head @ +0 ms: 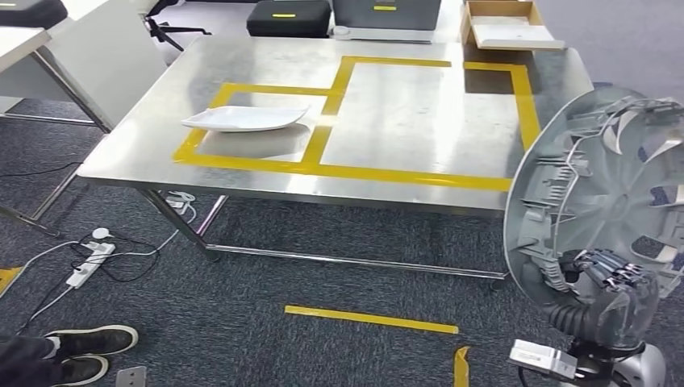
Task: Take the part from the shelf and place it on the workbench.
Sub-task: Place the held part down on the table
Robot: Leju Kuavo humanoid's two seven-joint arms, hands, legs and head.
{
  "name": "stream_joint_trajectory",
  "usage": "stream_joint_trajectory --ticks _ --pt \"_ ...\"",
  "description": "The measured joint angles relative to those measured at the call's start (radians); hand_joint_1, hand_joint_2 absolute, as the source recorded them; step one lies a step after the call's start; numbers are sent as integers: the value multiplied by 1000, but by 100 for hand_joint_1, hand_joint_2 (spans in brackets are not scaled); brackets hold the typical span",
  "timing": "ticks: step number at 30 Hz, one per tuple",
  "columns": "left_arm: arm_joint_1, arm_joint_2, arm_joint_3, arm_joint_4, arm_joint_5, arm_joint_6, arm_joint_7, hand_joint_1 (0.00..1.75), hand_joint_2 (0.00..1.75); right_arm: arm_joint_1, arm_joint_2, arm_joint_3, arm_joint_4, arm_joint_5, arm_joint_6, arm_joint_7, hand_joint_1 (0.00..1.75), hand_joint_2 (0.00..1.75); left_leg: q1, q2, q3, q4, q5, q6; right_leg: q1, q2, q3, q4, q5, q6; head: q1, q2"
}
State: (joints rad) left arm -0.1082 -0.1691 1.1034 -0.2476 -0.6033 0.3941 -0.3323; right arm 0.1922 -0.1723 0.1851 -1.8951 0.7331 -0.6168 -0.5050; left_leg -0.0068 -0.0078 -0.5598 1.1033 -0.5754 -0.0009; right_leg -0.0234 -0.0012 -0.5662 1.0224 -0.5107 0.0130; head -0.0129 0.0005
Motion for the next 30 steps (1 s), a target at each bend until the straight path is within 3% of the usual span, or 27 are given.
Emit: stream_joint_trajectory --ticks 2,3,4,5,6,8,10,13,15,18,19,20,21,22,24,28,30 --pt "0 -1 -1 0 -3 0 3 0 175 -2 0 1 0 0 1 -1 175 175 4 0 -82 141 -42 -7 1 -1 15 0 -14 -6 -2 0" --pt "1 -1 -2 0 -5 0 6 0 175 -2 0 1 0 -2 1 -1 175 175 5 0 -119 193 -48 -7 1 -1 24 0 -21 -6 -2 0" --pt "3 -1 -2 0 -8 0 9 0 175 -1 0 1 1 -3 1 -1 175 175 6 0 -145 215 -34 -7 1 0 35 0 -30 -5 -2 0" --pt "5 -1 -3 0 -9 0 11 0 175 -1 0 1 1 -5 1 -2 175 175 5 0 -150 195 1 -4 1 1 47 0 -39 -3 -2 0" --pt "6 0 -4 0 -10 0 12 0 175 -1 0 1 1 -7 1 -2 175 175 5 0 -139 142 50 0 1 2 60 0 -48 -1 -2 0" --pt "7 1 -4 0 -11 0 12 0 175 -2 0 1 1 -8 1 -2 175 175 0 1 -99 22 121 12 2 3 75 -3 -66 5 -1 0" --pt "6 1 -5 0 -13 1 11 0 175 -3 0 2 1 -9 1 -4 175 175 -5 2 -72 -40 122 21 3 2 85 -8 -75 16 0 0" --pt "7 2 -6 0 -16 1 9 0 175 -5 -1 3 2 -11 1 -6 175 175 -3 1 -49 -72 107 36 3 0 102 -7 -71 33 2 0" --pt "7 4 -9 0 -19 1 9 0 175 -8 -2 5 2 -12 1 -7 175 175 0 -1 -29 -82 102 47 3 0 66 56 -91 38 7 0" --pt "5 6 -13 0 -20 0 9 0 175 -12 -4 11 4 -11 1 -9 175 175 -2 -2 -10 -85 85 52 3 0 -60 229 -151 43 11 0" --pt "6 6 -14 0 -20 0 9 0 175 -12 -4 12 5 -12 1 -8 175 175 -3 -2 -1 -84 76 52 3 0 -92 252 -155 44 11 0" --pt "7 6 -14 0 -19 0 9 0 175 -11 -4 13 6 -12 1 -8 175 175 -3 -3 11 -84 67 51 3 0 -107 239 -138 43 12 0" --pt "8 6 -14 0 -19 0 9 0 175 -11 -4 13 7 -12 1 -8 175 175 -3 -3 25 -84 57 50 3 0 -104 194 -98 42 12 0" --pt "9 6 -14 0 -19 0 9 0 175 -11 -4 14 8 -12 1 -8 175 175 -3 -3 37 -85 46 47 3 -1 -92 131 -44 40 12 0" --pt "6 7 -15 0 -20 0 9 0 175 -12 -5 16 10 -12 1 -9 175 175 -4 -3 58 -85 26 37 6 -4 -70 40 13 35 12 0" --pt "3 8 -16 0 -21 0 9 0 175 -11 -6 18 12 -13 1 -8 175 175 -3 -2 77 -76 8 16 11 -3 -40 16 19 7 11 0" --pt "1 8 -17 0 -23 0 10 0 175 -13 -6 18 11 -13 1 -7 175 175 0 -1 55 -17 -10 6 7 -2 -22 12 13 -4 10 0"
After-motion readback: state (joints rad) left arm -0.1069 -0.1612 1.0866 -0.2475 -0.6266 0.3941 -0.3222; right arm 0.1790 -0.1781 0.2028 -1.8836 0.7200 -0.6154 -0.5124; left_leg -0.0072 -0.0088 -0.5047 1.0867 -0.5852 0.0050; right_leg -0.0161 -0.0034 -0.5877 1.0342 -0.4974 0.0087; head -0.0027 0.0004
